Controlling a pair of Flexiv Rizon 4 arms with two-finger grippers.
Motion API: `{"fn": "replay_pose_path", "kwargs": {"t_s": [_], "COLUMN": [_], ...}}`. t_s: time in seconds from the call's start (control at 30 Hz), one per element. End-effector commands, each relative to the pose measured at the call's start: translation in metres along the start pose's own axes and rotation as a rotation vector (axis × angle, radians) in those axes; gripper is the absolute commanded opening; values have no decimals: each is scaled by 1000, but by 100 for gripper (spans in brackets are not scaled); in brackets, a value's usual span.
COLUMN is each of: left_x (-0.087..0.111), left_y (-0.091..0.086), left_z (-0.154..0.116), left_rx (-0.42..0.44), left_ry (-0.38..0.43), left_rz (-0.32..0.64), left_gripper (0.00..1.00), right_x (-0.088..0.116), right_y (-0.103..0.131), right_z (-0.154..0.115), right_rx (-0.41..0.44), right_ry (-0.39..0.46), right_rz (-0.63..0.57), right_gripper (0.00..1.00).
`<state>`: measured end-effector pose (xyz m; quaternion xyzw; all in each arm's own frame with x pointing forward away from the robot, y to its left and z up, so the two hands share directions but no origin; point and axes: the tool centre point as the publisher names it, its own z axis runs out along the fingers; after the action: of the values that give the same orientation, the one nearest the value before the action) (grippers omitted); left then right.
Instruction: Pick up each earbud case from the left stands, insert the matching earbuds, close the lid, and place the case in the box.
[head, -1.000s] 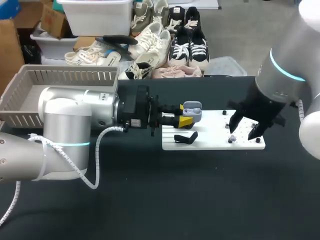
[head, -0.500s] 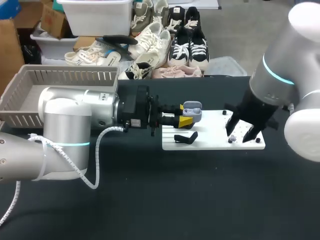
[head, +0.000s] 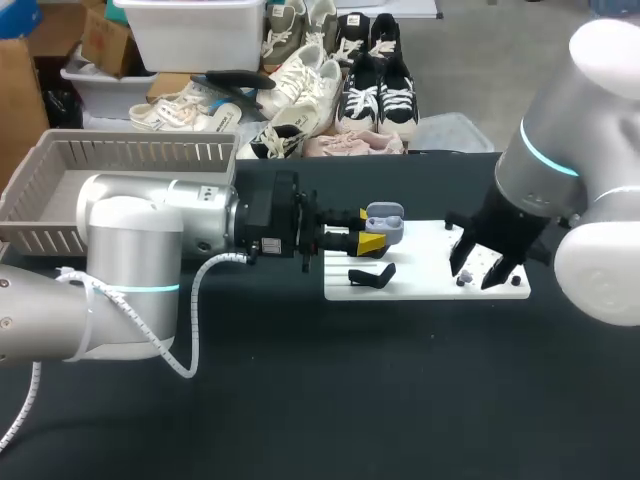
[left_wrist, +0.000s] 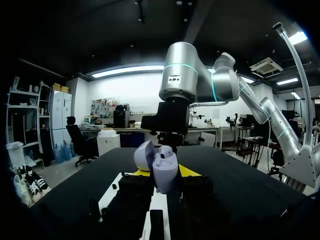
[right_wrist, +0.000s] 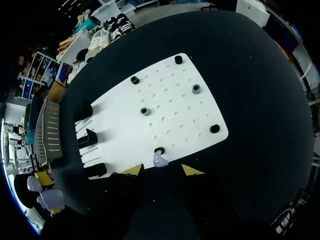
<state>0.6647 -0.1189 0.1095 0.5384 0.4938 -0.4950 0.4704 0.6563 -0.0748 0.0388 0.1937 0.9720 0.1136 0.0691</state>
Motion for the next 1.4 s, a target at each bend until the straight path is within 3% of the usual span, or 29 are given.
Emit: {"fn": "replay_pose_path", "kwargs": {"t_s": [0.03,1.4], "left_x": [1,1], "left_y": [1,1], "left_z": [0,0], "left_rx": [3,3], "left_ry": [-1,-1], "left_rz": [0,0], "left_gripper": [0,0], "right_x": [-1,-8], "right_y": [1,2], "right_z": [3,18], "right_rx": [1,-6], "right_ry": [2,6], "right_rz": [2,6], "right_gripper": [42,30]}}
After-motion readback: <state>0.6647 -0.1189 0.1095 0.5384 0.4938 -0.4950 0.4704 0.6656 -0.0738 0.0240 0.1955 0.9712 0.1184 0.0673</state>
